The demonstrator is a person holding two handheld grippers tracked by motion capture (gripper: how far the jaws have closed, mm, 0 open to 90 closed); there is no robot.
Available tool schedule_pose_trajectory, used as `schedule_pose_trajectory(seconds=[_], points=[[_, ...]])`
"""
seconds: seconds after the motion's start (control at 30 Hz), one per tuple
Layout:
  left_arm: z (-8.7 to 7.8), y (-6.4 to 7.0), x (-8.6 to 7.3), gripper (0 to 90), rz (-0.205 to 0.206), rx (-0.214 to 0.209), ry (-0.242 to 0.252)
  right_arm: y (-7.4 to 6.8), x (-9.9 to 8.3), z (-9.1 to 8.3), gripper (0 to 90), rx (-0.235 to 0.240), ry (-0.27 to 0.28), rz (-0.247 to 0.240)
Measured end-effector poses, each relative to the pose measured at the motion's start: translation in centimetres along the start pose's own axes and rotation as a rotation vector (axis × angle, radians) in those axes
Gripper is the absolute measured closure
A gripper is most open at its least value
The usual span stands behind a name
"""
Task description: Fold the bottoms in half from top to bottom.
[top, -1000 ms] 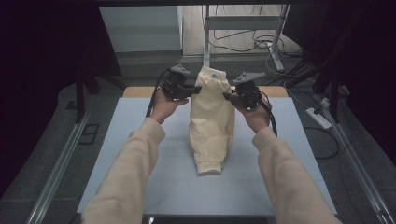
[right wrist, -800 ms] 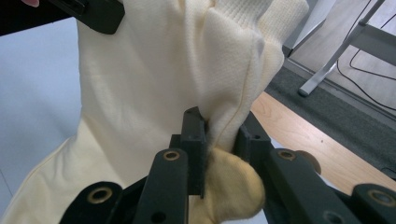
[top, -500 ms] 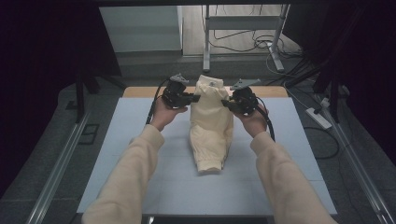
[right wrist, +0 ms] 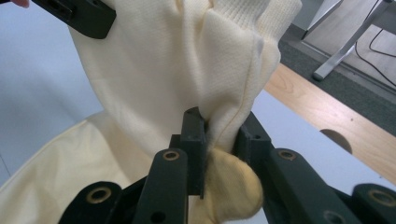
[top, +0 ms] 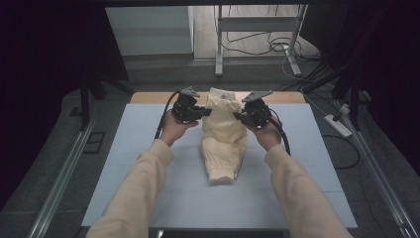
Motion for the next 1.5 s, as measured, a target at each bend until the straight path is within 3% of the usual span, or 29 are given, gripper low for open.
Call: schedule_pose_trajectory(seconds=[0.97,1.5], points=[[1.3,1.6,-4.0,82.1,-0.007,-0.056,-0.04,-1.8,-4.1,1.1,74.7,0.073,-0.061,0.005],[1.4,2.3,-5.4,81.8,-0.002,-0.069,-0.055,-2.9,-5.4,1.2,74.4,0.095,-0.067,0.006]])
Point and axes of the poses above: each handheld gripper's, and its own axes: z roughly forward along the jaws, x roughly out of its top, y roughly to its right, the point moved 5 cm from there along z, roughly forward along the jaws, and after that the axes turned 2 degrees about x, right-handed, at the moved point
